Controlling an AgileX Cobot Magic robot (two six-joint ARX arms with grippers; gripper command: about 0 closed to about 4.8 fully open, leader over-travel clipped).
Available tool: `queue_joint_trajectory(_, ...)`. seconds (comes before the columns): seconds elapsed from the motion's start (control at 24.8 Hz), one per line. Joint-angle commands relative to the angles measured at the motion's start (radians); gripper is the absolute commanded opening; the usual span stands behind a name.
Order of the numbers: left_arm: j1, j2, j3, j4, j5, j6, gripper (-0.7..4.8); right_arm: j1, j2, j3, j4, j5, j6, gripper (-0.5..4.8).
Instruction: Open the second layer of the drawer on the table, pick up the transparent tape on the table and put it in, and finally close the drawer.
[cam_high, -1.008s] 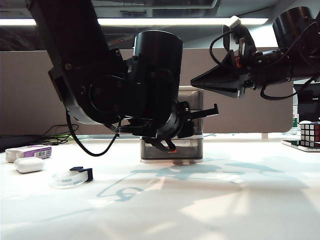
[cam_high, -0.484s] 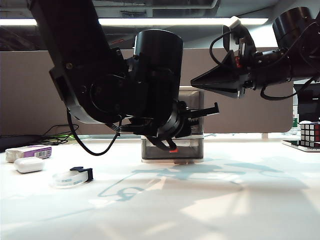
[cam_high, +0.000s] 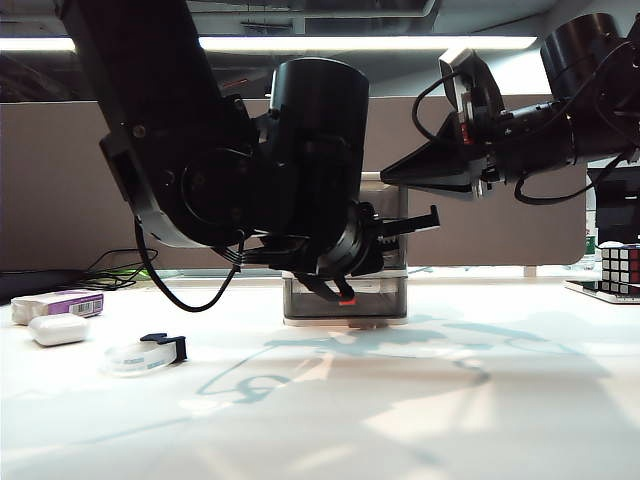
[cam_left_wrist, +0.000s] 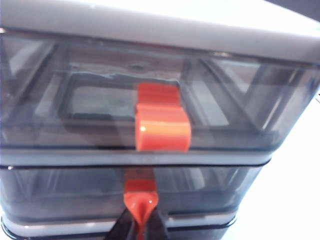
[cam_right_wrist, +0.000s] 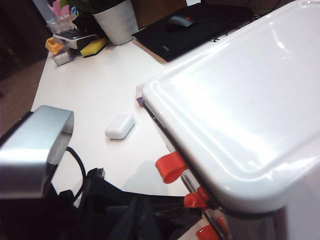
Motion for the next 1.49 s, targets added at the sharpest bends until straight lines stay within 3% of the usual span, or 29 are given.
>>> queue_joint_trajectory(0.04, -0.008, -0.011, 0.0, 0.002, -0.006, 0.004, -0.05, 0.007, 0.0, 0.006, 0.011, 0.005, -0.022, -0.05)
queue_joint_trajectory(0.48, -0.027, -0.061, -0.003, -0.104, -0.009, 0.0, -0.05, 0.014, 0.064, 0.058, -0.027, -0.021, -0.022, -0.05)
queue_joint_trajectory(0.81, -0.066, -0.063, -0.006, -0.126, -0.009, 0.0, -0.05, 0.014, 0.064, 0.063, -0.003, 0.027, -0.026, -0.05)
queue_joint_trajectory(1.49, -0.104, -0.212, -0.18, -0.133, -0.005, -0.14, -0.05, 0.029, 0.081, 0.075, 0.002, 0.066, -0.018, -0.05)
